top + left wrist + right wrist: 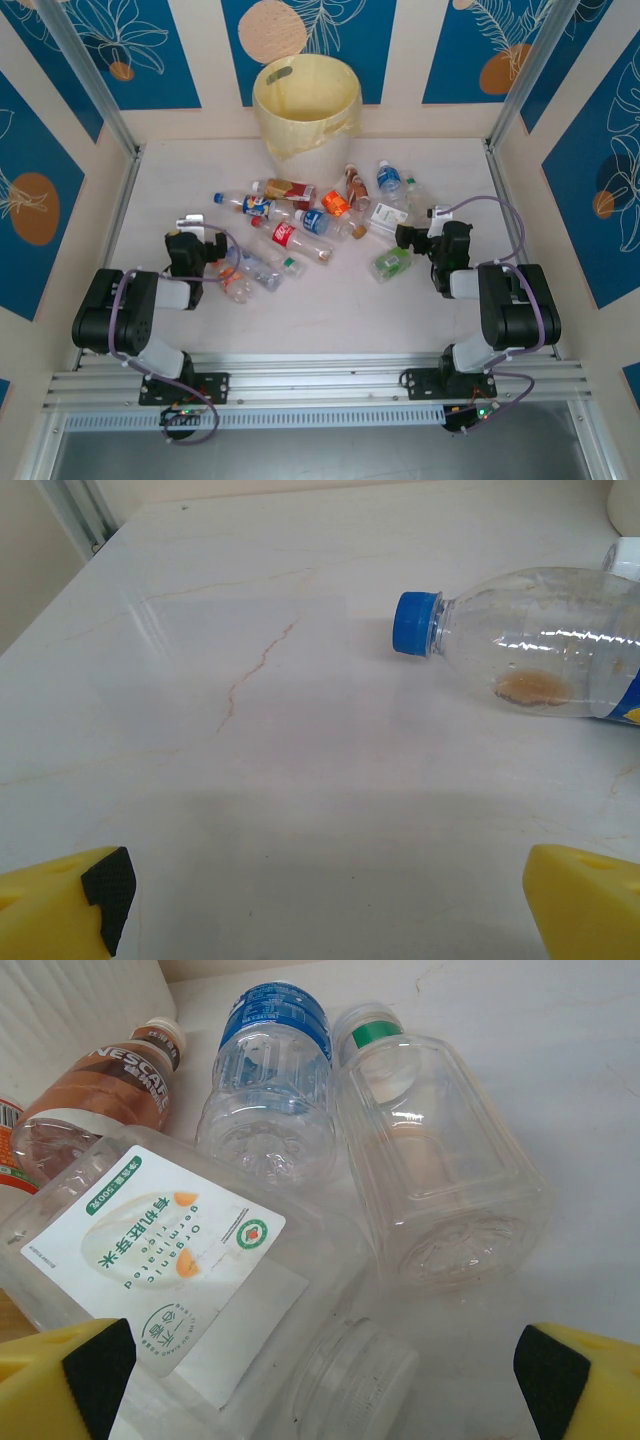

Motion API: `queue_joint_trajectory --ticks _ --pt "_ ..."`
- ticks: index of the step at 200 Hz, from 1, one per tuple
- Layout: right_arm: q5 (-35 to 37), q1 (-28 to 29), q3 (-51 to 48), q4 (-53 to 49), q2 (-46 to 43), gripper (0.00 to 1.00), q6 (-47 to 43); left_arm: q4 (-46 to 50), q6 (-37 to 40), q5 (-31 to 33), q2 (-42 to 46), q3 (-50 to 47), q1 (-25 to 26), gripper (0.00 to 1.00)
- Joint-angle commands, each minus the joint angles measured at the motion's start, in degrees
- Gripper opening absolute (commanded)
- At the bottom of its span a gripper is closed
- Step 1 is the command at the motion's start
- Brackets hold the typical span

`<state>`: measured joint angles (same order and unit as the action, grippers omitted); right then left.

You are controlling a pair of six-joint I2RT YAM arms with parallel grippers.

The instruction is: Put the plastic bottles in the bin

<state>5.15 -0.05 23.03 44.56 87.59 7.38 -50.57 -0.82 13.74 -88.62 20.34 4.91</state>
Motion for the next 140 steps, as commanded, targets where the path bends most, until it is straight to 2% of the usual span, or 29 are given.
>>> queue_joint_trajectory --ticks 1,30,69,83,103,140 --pt "0.7 0.2 0.7 1.9 -0.3 0.99 -1.3 -1.0 1.2 -0.7 0.6 0.7 0.3 1.00" --pt "0.3 0.2 0.6 1.9 -0.8 0.99 -1.7 -1.0 1.3 -0.8 0.8 0.7 0.2 1.00" --pt "0.1 0.7 2.7 -8.8 -9.7 0.99 -2.2 14.0 1.1 0.7 9.4 4.3 0.3 1.00" --pt "1.3 0.8 3.4 -12.7 -13.5 0.99 -1.2 16.1 0.4 2.1 13.0 4.1 0.3 1.00" --pt "5.1 0.8 6.4 -21.0 -17.4 0.99 2.4 19.0 -3.6 4.3 17.6 4.3 0.3 1.00" --pt "11.7 0.3 12.7 -35.2 -17.8 0.99 11.8 32.9 -13.7 5.7 20.6 10.1 0.3 1.00"
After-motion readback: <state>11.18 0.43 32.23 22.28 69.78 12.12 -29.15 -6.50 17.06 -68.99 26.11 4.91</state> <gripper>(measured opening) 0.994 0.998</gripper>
